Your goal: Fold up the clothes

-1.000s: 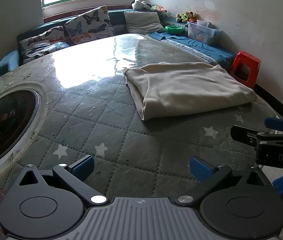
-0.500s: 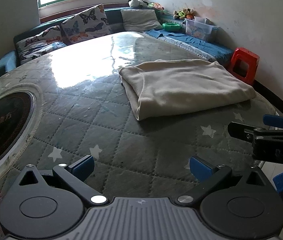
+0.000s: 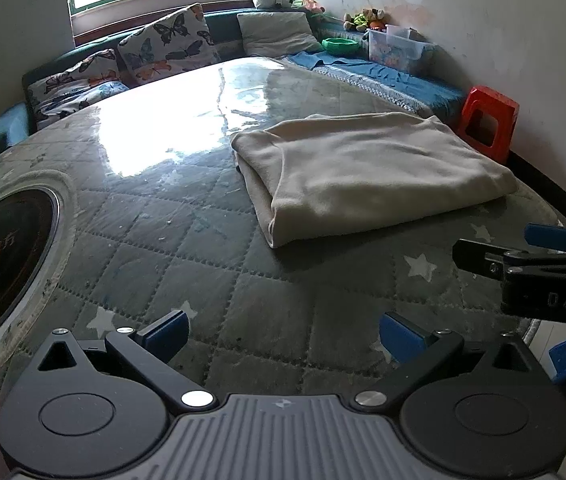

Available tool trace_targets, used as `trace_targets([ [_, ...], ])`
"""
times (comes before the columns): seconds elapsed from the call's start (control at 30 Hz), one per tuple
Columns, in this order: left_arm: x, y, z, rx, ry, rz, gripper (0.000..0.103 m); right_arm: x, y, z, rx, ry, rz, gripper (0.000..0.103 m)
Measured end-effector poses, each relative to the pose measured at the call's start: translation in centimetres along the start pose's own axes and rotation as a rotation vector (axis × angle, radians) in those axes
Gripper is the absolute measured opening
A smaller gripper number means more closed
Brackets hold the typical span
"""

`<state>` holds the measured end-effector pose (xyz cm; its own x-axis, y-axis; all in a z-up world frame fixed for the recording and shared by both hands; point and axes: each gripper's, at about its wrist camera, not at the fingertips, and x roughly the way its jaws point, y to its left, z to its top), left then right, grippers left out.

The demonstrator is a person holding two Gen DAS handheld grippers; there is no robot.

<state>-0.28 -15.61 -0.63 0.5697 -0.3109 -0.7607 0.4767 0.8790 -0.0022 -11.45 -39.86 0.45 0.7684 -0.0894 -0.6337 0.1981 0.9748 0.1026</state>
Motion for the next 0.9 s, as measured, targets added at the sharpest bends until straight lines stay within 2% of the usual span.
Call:
trace_targets([
  [0.9, 2.2, 0.2, 1.8, 0.009, 0.034, 0.002, 0.103, 2.4, -0.5, 1.3, -0.004, 0.023, -0.001, 0.1],
])
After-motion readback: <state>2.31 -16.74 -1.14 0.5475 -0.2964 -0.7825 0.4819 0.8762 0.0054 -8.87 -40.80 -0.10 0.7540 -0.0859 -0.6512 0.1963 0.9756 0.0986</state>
